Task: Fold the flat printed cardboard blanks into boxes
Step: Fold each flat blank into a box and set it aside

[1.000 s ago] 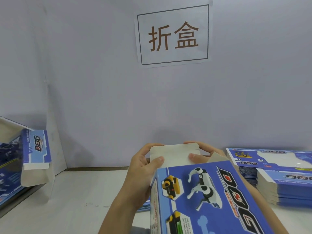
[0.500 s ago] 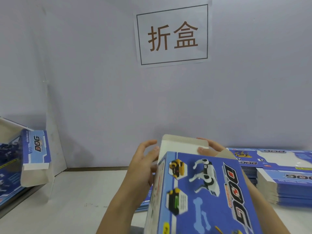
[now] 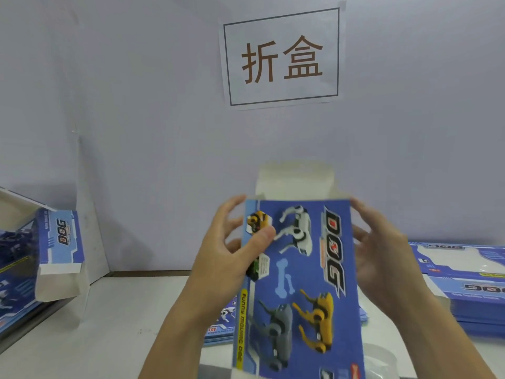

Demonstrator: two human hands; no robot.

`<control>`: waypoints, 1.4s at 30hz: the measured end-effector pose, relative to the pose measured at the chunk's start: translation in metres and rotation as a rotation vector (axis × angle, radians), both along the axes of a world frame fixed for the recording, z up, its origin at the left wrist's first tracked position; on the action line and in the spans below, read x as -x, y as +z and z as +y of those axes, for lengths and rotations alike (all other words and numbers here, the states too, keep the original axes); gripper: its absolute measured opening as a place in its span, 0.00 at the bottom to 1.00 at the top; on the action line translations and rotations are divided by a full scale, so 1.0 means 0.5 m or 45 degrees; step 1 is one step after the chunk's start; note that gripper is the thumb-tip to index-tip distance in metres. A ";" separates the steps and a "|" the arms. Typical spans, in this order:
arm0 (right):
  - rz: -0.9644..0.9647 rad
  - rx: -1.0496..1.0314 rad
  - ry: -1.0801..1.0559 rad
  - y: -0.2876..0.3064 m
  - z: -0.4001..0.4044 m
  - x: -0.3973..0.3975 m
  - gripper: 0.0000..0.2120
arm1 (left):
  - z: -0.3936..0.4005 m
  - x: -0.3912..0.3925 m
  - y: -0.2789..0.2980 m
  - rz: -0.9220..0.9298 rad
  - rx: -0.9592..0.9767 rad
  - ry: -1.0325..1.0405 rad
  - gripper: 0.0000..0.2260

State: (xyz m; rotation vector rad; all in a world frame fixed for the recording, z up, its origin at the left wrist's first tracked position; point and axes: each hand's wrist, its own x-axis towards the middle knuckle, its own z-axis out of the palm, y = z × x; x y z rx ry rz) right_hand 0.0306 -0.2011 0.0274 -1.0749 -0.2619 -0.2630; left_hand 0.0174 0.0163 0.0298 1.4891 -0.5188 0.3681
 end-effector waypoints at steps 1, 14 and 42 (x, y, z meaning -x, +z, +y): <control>-0.066 0.047 0.070 0.017 0.009 0.002 0.18 | 0.000 0.001 0.004 -0.049 0.073 0.034 0.30; -0.597 0.609 -0.193 0.017 0.074 0.036 0.26 | -0.010 0.020 0.008 -0.351 -0.012 0.067 0.20; -0.225 0.556 -0.279 0.012 0.078 0.020 0.21 | -0.072 -0.012 -0.022 -0.108 0.223 0.325 0.21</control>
